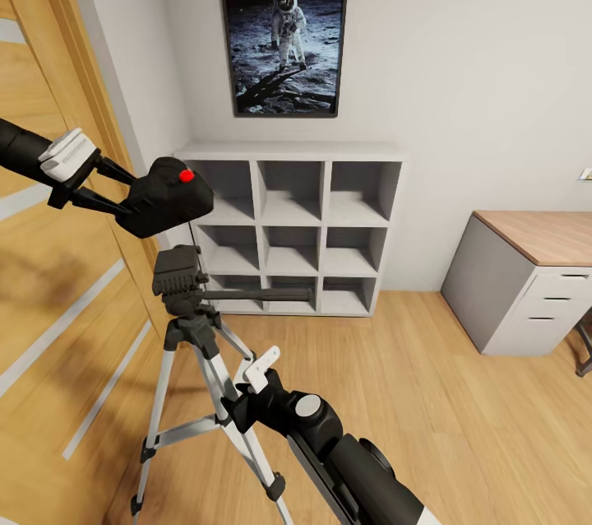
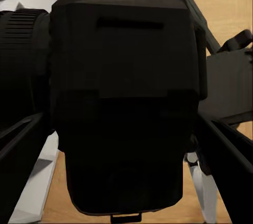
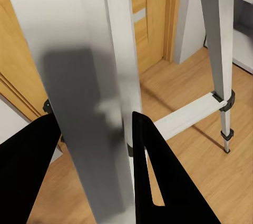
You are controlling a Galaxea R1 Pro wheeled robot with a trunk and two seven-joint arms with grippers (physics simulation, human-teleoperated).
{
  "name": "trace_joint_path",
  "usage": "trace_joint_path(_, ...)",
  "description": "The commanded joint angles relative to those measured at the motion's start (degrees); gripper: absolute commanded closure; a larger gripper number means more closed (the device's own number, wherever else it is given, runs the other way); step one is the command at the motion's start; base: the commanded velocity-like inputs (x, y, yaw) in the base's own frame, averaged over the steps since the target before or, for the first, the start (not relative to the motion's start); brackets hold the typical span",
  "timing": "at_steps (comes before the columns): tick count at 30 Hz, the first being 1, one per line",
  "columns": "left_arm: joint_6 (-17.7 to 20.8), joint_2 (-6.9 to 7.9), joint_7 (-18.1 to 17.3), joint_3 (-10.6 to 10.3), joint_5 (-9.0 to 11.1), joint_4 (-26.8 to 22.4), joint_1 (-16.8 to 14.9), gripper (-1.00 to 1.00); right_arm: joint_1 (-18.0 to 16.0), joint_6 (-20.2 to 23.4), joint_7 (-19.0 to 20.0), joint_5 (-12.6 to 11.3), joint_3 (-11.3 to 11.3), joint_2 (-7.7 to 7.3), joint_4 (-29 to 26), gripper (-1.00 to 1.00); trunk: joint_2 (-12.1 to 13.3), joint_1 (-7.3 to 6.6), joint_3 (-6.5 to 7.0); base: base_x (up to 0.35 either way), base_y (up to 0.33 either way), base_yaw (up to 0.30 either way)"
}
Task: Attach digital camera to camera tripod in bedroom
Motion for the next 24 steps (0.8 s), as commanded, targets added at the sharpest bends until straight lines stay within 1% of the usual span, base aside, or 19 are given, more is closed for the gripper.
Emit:
trace_joint_path(1,0.6,0.13,0.0,-2.7,1.3,-0.1,-1.2,1.00,-0.1,0.3,-0.1,-0.3,0.0,0.02,0.0,1.00,-0.1,0.04,-0.13,0.000,0.000,0.000)
trace_joint_path(3,0.6,0.19,-0.1,-7.4,3.5,-0.3,-3.3,1.00,-0.1,0.3,-0.1,-0.3,0.0,0.02,-0.1,1.00,-0.1,0.04,-0.13,0.000,0.000,0.000)
trace_joint_path(5,0.5,0.26,-0.1,-12.2,6.0,-0.5,-5.6,1.00,-0.1,0.3,-0.1,-0.3,0.0,0.02,-0.1,1.00,-0.1,0.04,-0.13,0.000,0.000,0.000)
trace_joint_path(7,0.2,0.32,-0.1,-16.5,8.7,-0.7,-7.7,1.00,-0.1,0.3,-0.1,-0.3,0.0,0.02,-0.1,1.00,-0.1,0.04,-0.13,0.000,0.000,0.000)
trace_joint_path(8,0.0,0.34,-0.2,-18.3,9.9,-0.8,-8.7,1.00,-0.1,0.3,-0.1,-0.3,0.0,0.02,-0.1,1.00,-0.1,0.04,-0.13,0.000,0.000,0.000)
trace_joint_path(9,0.0,0.34,-0.2,-18.3,9.9,-0.8,-8.7,1.00,-0.1,0.3,-0.1,-0.3,0.0,0.02,-0.1,1.00,-0.1,0.04,-0.13,0.000,0.000,0.000)
trace_joint_path(10,-0.3,0.36,-0.2,-19.9,11.0,-0.9,-9.6,1.00,-0.1,0.3,-0.1,-0.3,0.0,0.02,0.0,1.00,-0.1,0.04,-0.13,0.000,0.000,0.000)
trace_joint_path(12,-0.7,0.38,-0.2,-22.3,12.6,-1.0,-10.9,1.00,-0.1,0.3,-0.1,-0.3,0.0,0.02,-0.1,1.00,-0.1,0.04,-0.13,0.000,0.000,0.000)
trace_joint_path(13,-1.2,0.56,-0.2,-25.2,14.7,-1.3,-12.6,1.00,-0.1,0.3,-0.1,-0.2,0.0,0.02,-0.1,1.00,-0.1,0.04,-0.13,0.000,0.000,0.000)
trace_joint_path(15,-1.3,1.23,-0.2,-26.0,15.3,-1.6,-13.3,1.00,-0.1,0.3,-0.1,-0.2,0.0,0.02,-0.1,1.00,-0.1,0.04,-0.13,0.000,0.000,0.000)
trace_joint_path(17,-1.3,1.54,-0.2,-26.2,15.4,-1.7,-13.8,1.00,-0.1,0.3,-0.1,-0.2,0.0,0.02,-0.1,1.00,-0.1,0.04,-0.13,0.000,0.000,0.000)
trace_joint_path(20,-1.4,1.92,-0.2,-26.4,15.6,-1.9,-14.5,1.00,-0.1,0.3,-0.1,-0.2,0.0,0.02,-0.1,1.00,-0.1,0.04,-0.13,0.000,0.000,0.000)
trace_joint_path(24,-1.4,2.08,-0.2,-26.5,15.7,-2.0,-14.8,1.00,-0.1,0.3,-0.1,-0.2,0.0,0.02,0.0,1.00,-0.1,0.04,-0.13,0.000,0.000,0.000)
